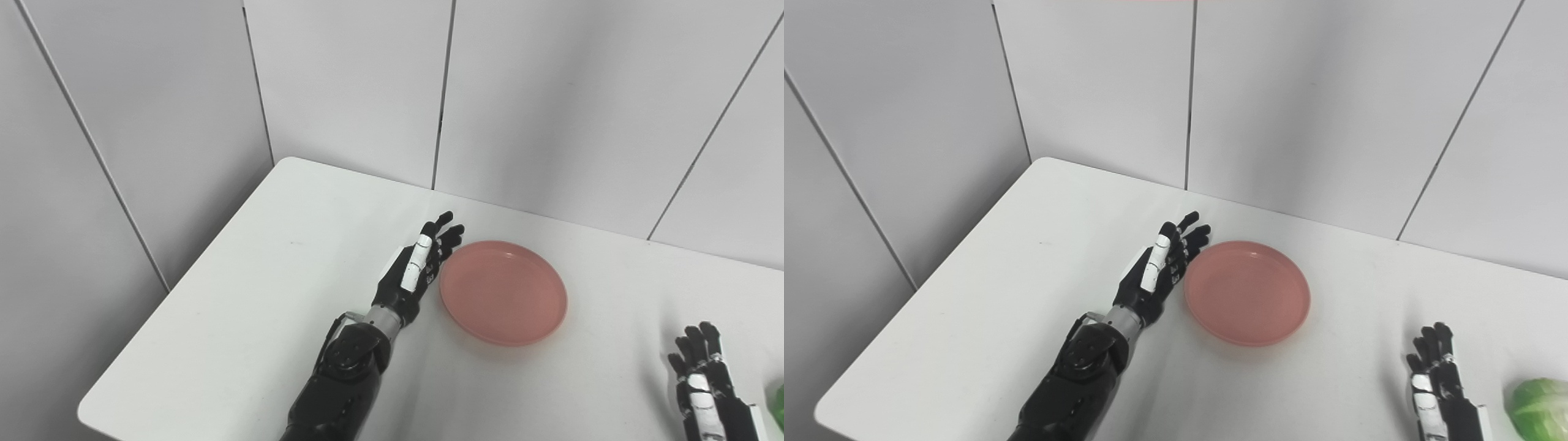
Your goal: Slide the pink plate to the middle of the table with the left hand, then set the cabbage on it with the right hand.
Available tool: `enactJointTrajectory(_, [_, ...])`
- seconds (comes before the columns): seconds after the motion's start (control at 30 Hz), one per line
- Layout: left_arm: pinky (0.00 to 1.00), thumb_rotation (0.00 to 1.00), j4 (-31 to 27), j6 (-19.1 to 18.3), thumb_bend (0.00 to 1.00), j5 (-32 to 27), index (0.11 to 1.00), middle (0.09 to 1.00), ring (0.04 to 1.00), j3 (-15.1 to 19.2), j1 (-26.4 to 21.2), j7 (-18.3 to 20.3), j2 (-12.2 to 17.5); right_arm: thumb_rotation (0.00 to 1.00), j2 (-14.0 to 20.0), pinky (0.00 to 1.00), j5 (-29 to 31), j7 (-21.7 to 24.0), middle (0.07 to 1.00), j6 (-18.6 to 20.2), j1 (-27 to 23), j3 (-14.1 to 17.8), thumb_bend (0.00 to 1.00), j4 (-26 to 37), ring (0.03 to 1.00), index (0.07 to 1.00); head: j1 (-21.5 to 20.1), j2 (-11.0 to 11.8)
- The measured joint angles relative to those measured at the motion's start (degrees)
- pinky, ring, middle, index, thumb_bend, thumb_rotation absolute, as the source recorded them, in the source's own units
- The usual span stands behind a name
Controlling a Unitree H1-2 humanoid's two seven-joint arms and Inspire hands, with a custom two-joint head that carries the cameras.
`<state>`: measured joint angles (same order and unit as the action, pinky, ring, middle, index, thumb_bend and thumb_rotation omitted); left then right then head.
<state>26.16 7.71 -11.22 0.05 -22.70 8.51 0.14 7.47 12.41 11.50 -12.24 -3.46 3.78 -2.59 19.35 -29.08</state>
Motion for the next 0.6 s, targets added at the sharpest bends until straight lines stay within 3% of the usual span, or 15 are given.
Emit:
enactJointTrajectory(0.2, [0.97, 1.0, -1.92, -0.94, 0.79, 0.02, 0.942, 0.923, 0.937, -0.84, 1.26, 1.64, -0.02, 0.79, -0.03, 1.0, -2.33, -1.26, 0.948, 2.01, 0.83, -0.45, 0.63, 4.16, 0.942, 0.974, -2.65, -1.24])
enactJointTrajectory(0.27, [0.99, 1.0, -3.33, -2.24, 0.81, 0.04, 0.942, 0.928, 0.943, -1.25, 1.78, 1.69, -0.05, 0.76, -0.15, 1.0, -3.13, -2.08, 0.941, 3.09, 0.94, -0.49, 0.64, 5.29, 0.928, 0.964, -6.85, -2.38])
enactJointTrajectory(0.43, [0.98, 0.99, -7.24, -4.52, 0.83, 0.1, 0.923, 0.906, 0.919, -3.23, 4.26, 2.96, -0.27, 0.74, -1.21, 1.0, -5.67, -3.77, 0.929, 4.66, 1.71, -1.19, 0.69, 7.07, 0.921, 0.943, -10.03, -2.56])
enactJointTrajectory(0.6, [0.98, 0.98, -9.45, -5.05, 0.83, 0.58, 0.93, 0.917, 0.929, -4.4, 6.06, 3.77, -0.09, 0.73, -1.91, 0.99, -7.29, -3.88, 0.926, 6.4, 2.48, -2.61, 0.66, 8.28, 0.911, 0.947, -13.8, -3.52])
